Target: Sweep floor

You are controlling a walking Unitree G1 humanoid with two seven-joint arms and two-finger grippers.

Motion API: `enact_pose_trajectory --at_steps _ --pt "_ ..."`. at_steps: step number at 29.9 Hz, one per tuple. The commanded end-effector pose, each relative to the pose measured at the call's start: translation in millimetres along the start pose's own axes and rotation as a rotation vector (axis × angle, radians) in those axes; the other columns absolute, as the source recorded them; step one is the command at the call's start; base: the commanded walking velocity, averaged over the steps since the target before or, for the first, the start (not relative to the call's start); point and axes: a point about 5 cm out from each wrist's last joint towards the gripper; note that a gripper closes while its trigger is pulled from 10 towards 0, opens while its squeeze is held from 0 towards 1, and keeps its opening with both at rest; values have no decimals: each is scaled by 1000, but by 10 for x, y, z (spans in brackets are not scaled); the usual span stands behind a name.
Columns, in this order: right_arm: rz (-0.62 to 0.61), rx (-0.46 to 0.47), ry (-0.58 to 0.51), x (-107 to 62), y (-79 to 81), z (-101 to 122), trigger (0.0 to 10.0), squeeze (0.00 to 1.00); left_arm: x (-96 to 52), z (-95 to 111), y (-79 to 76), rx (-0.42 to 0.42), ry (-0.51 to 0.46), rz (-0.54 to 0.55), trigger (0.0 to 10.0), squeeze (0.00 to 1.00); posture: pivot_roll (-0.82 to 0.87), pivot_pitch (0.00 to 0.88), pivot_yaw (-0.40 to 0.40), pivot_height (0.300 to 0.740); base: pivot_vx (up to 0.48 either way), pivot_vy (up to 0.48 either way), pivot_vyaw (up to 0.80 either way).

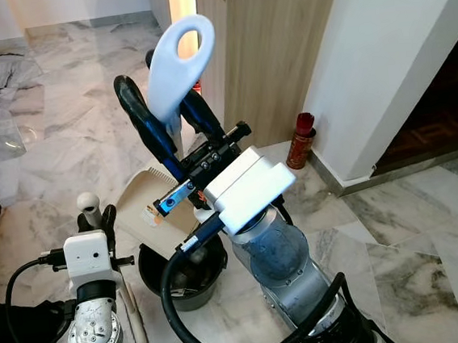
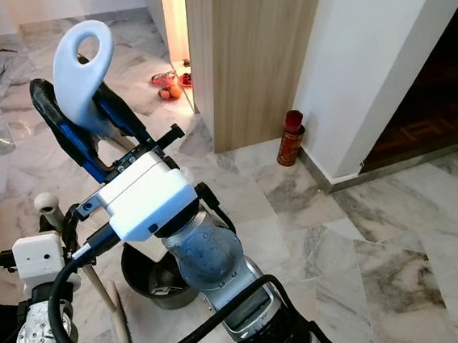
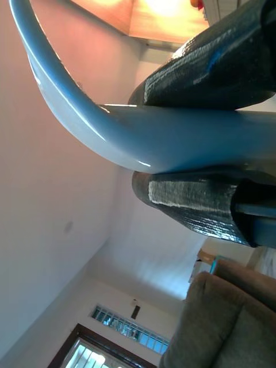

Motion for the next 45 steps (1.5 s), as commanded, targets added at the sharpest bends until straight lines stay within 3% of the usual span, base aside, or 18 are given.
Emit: enact_pose_trajectory --at_steps 1,18,29,38,45 --pt "-7 -10 -83 48 -27 148 10000 0 4 38 -42 6 -32 -25 10000 0 76 112 -70 740 0 0 0" --pt "13 -50 -82 32 -21 125 10000 0 5 33 -47 6 -33 -27 10000 0 79 111 -70 740 0 0 0" --pt "35 -165 -82 7 -32 85 10000 0 0 35 -56 5 -34 -31 10000 0 78 111 -70 740 0 0 0" --pt "46 -176 -83 -2 5 81 10000 0 7 104 -87 4 -42 -35 10000 0 79 110 -71 740 0 0 0" --pt "19 -277 -32 -34 -144 -35 10000 0 1 111 -104 2 -41 -38 10000 0 72 113 -71 740 0 0 0"
Point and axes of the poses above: a point about 5 cm out from each wrist's last joint towards the gripper, its own x axis pointing out of the wrist towards the gripper, its own z axis along the axis of the wrist's last joint, y = z × x, and after that the axes turned 8 degrees about -x, right-handed
